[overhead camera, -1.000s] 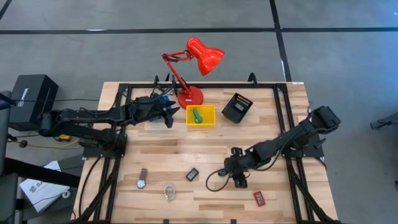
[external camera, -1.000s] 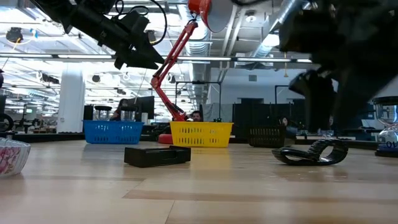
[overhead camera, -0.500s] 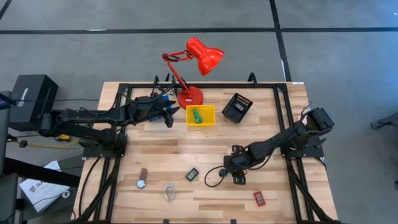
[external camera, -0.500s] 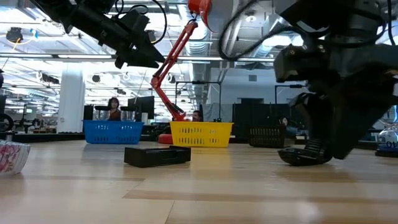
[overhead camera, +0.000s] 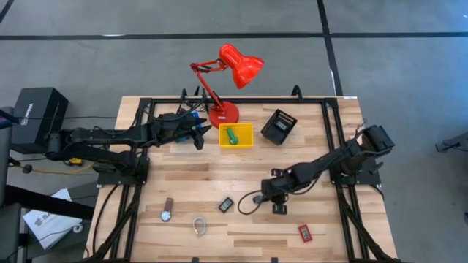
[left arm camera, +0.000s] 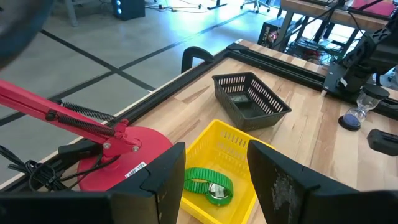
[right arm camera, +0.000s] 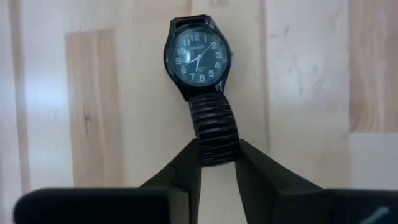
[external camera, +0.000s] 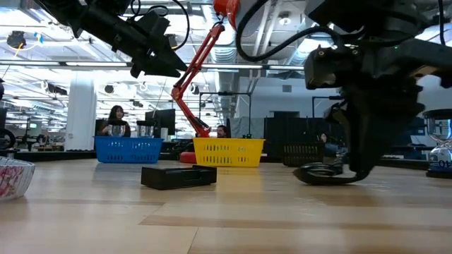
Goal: Pick & Place Office items
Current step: Put the black wrist watch into the yellow bin
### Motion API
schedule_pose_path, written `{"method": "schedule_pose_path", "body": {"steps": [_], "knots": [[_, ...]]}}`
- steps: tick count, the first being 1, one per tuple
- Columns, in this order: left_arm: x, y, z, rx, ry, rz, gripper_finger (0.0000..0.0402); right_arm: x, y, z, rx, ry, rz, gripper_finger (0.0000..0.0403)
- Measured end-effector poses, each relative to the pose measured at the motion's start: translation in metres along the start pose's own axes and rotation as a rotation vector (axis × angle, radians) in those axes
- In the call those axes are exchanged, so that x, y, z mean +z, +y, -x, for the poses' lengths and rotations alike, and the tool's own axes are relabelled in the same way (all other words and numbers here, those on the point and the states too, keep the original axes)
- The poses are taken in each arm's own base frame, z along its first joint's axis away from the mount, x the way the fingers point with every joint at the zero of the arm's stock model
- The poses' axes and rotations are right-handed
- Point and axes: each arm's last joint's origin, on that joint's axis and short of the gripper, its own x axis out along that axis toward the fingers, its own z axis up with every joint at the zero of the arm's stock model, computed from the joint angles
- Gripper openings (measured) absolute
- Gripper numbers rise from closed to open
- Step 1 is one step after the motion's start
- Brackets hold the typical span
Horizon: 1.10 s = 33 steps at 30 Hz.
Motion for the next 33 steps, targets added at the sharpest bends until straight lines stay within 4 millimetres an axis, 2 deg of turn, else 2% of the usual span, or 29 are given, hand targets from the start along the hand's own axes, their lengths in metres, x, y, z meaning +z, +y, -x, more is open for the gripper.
{"method": "schedule_pose_path", "body": {"steps": [5, 13, 18, 23, 33], "knots": [[0.0, 0.0, 0.0, 0.0, 0.0, 0.0, 0.0167, 0.002, -0.005, 0.0, -0.001, -0.004, 0.011, 0.0081], [0.0, 0.0, 0.0, 0.0, 0.0, 0.0, 0.0167, 0.005, -0.001, 0.0, 0.038, -0.031, 0.034, 0.0172], [0.0, 0.0, 0.0, 0.0, 0.0, -0.001, 0.0167, 0.012, -0.003, 0.001, 0.054, -0.088, 0.028, 0.0206], [0.0, 0.0, 0.0, 0.0, 0.0, -0.001, 0.0167, 0.011, -0.004, 0.001, 0.045, -0.079, 0.064, 0.02], [0.0, 0.0, 0.0, 0.0, 0.001, -0.001, 0.0167, 0.009, -0.002, 0.0, 0.043, -0.066, 0.071, 0.0137]]}}
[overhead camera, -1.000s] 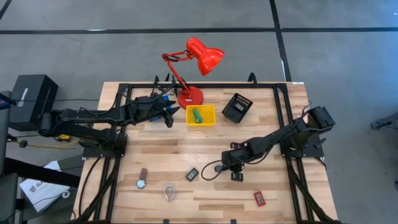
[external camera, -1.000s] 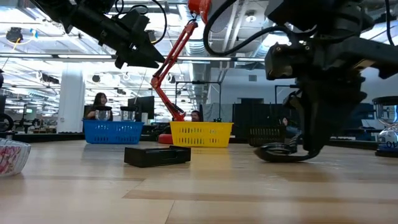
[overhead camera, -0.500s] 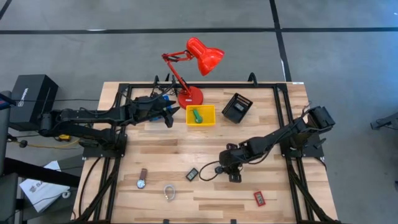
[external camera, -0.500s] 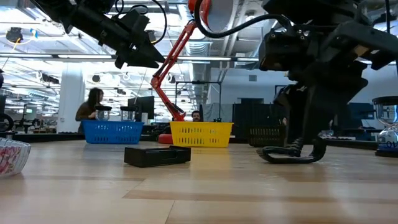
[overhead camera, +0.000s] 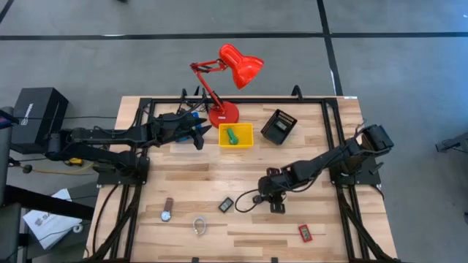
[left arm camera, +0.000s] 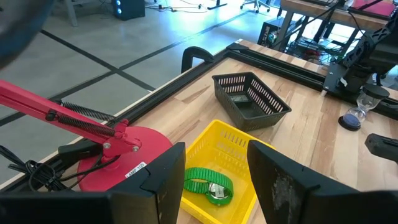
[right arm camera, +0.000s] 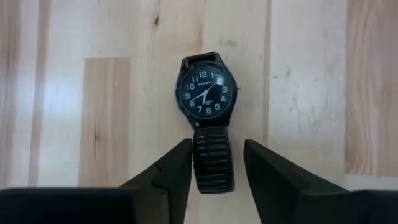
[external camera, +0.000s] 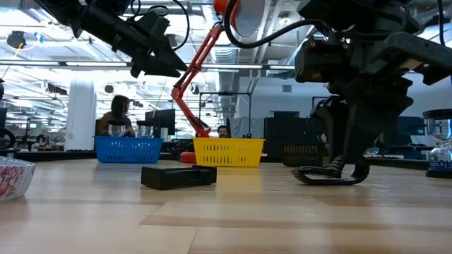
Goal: Pick & Place Office items
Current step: Put the black wrist watch into the yellow bin
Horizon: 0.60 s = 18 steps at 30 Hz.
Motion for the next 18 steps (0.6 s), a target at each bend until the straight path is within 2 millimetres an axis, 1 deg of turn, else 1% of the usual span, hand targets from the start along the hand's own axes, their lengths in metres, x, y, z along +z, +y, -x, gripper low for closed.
{"method": "schedule_pose_path", "body": {"steps": [12, 16, 18], "knots": [[0.0, 0.0, 0.0, 0.0, 0.0, 0.0, 0.0167, 0.0001, -0.0005, 0.0, -0.001, 0.001, -0.002, 0.0074], [0.0, 0.0, 0.0, 0.0, 0.0, 0.0, 0.0167, 0.0033, -0.0029, 0.0004, 0.006, -0.024, -0.01, 0.0064], [0.0, 0.0, 0.0, 0.0, 0.0, 0.0, 0.0167, 0.0065, -0.0062, 0.0053, 0.006, -0.046, -0.007, 0.0063]]}}
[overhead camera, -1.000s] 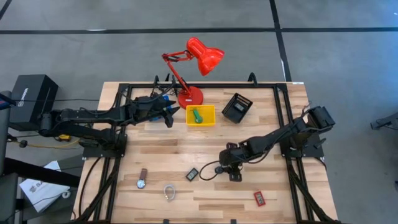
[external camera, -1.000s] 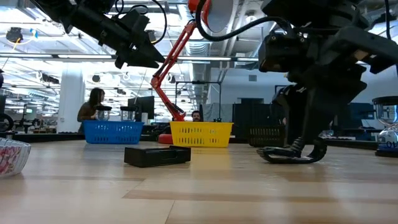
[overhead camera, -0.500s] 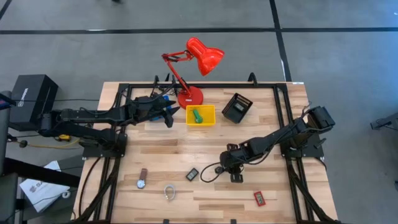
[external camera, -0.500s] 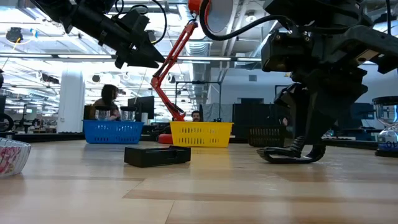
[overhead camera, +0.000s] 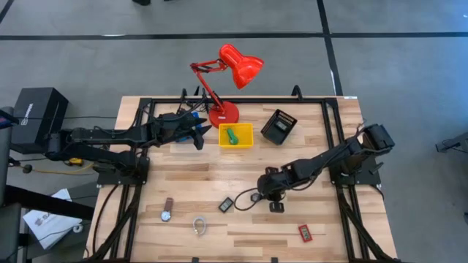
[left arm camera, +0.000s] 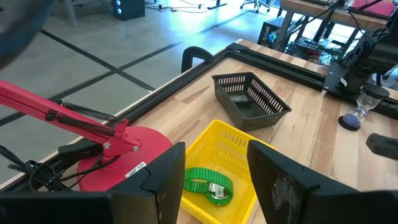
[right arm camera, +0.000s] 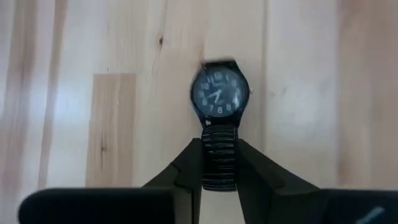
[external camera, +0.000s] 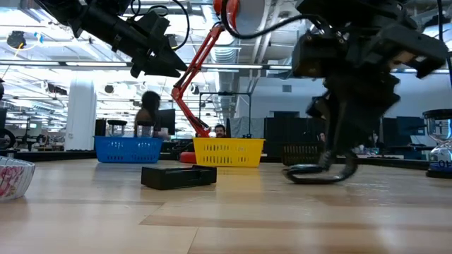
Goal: Pick & Place Office items
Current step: Put the black wrist watch into the yellow bin
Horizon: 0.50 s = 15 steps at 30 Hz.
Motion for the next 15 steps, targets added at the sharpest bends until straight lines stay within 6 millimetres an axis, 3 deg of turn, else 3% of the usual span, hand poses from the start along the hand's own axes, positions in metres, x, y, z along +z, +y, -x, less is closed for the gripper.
{"method": "schedule_pose_path", "body": {"steps": [7, 11, 15], "knots": [[0.001, 0.0, 0.0, -0.001, -0.005, 0.002, 0.0167, 0.042, -0.027, 0.043, -0.119, -0.153, 0.101, 0.0063], [0.002, 0.0, 0.0, -0.004, -0.018, 0.006, 0.0167, 0.069, -0.063, 0.07, -0.269, -0.298, 0.132, 0.0063], [0.002, 0.0, 0.0, -0.004, -0.021, 0.006, 0.0167, 0.086, -0.108, 0.083, -0.362, -0.401, 0.085, 0.0063]]}}
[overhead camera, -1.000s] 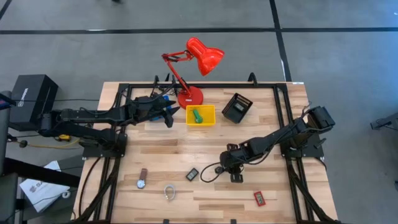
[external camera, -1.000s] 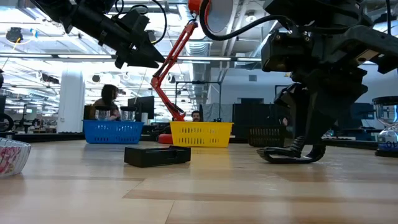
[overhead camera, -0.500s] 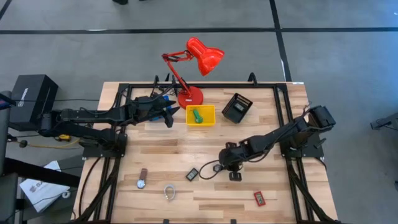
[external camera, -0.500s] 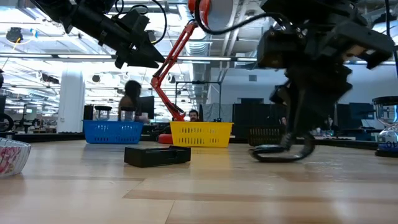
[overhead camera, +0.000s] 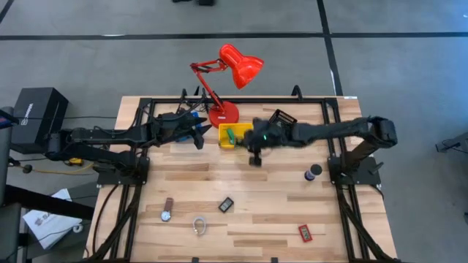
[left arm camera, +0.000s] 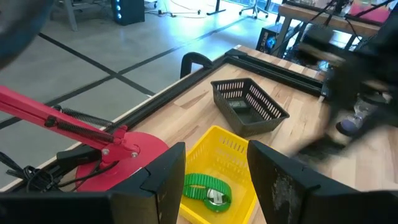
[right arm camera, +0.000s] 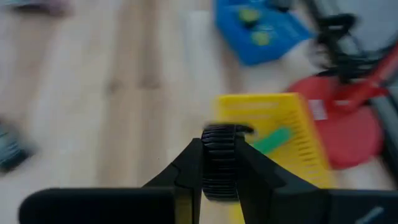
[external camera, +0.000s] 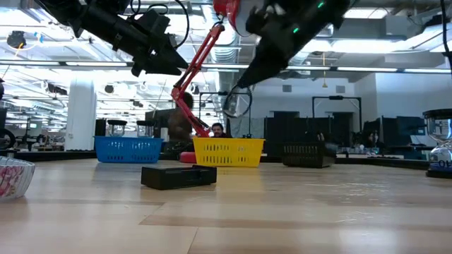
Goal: Pick & Place Office items
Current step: Put the black wrist watch into the yellow bin, then put the black digital clock into the black bin
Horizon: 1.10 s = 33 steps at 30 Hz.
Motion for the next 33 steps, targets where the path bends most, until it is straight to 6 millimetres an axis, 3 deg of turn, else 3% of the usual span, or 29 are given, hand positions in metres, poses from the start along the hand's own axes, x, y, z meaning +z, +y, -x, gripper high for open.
{"method": "schedule_pose_path", "body": {"steps": [5, 9, 17, 26, 33], "knots": [[0.0, 0.0, 0.0, -0.001, -0.003, 0.001, 0.0167, -0.013, -0.044, -0.022, -0.05, 0.03, -0.084, 0.0062], [0.0, 0.0, 0.0, -0.001, -0.003, 0.001, 0.0167, -0.025, -0.059, -0.042, -0.045, 0.066, -0.117, 0.0062], [0.0, 0.0, 0.0, -0.001, -0.003, 0.001, 0.0167, -0.043, -0.061, -0.069, -0.029, 0.139, -0.043, 0.0087], [0.0, 0.0, 0.0, -0.001, -0.003, 0.001, 0.0167, -0.043, -0.06, -0.073, -0.027, 0.136, -0.024, 0.0173], [0.0, 0.0, 0.0, -0.001, -0.003, 0.001, 0.0167, -0.039, -0.057, -0.063, -0.021, 0.134, -0.024, 0.0197]]}}
